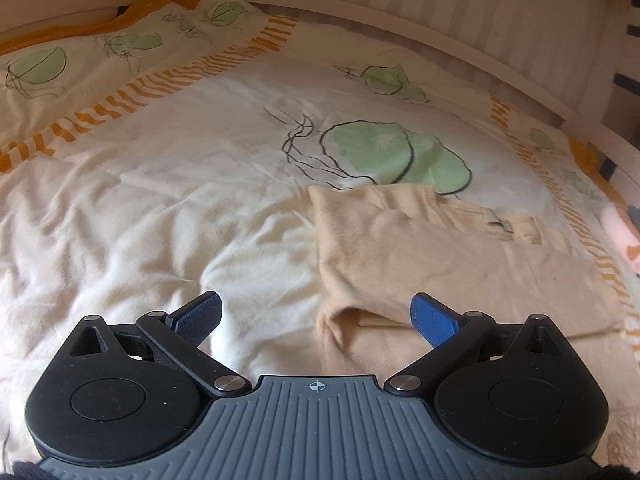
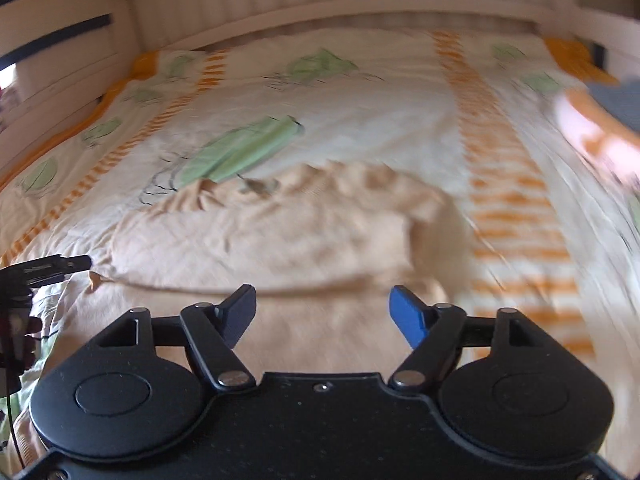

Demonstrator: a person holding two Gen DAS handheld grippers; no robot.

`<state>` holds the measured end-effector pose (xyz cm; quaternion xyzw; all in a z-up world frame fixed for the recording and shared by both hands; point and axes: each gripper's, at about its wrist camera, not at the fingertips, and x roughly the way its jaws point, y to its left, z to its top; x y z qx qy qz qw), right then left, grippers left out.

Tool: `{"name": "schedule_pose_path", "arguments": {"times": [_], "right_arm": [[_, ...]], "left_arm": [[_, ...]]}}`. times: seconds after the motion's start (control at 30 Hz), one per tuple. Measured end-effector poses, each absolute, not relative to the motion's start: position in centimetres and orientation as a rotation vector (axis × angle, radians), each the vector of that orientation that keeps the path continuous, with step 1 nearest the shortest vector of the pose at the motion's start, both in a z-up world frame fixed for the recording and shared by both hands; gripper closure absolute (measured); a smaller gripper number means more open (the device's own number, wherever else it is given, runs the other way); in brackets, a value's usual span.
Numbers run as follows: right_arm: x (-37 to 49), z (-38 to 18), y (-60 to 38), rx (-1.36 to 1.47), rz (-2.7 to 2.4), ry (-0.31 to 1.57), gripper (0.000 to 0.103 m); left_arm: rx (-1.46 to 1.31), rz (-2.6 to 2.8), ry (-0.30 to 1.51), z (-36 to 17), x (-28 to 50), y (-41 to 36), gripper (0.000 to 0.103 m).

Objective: Fold small clothes

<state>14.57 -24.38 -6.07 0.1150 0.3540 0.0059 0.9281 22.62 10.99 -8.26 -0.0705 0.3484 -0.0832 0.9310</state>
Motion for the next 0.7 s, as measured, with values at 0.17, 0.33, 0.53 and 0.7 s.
{"name": "schedule_pose_path", "arguments": {"times": [0.17, 0.33, 0.53, 0.7], "right_arm": [[9.7, -7.7, -26.9, 0.346, -0.087, 0.837, 0.023], [6.6, -8.6, -27.8, 0.491, -0.127, 0.908, 0.017], [4.0, -9.3, -28.4, 0.616, -0.1, 0.943, 0.012], [3.1, -9.9, -28.8, 0.692, -0.067, 0.973, 0.011]], "left_arm": [[-0.16, -0.245, 0.745, -6.2, 18.4, 10.4, 0.001], [-0.15, -0.283, 0.799, -6.0, 14.4, 10.0, 0.001], [-0.204, -0.302, 0.91, -7.5, 10.8, 10.3, 0.001], [-0.22, -0.311, 0.963, -8.8, 8.2, 10.4, 0.001]]}}
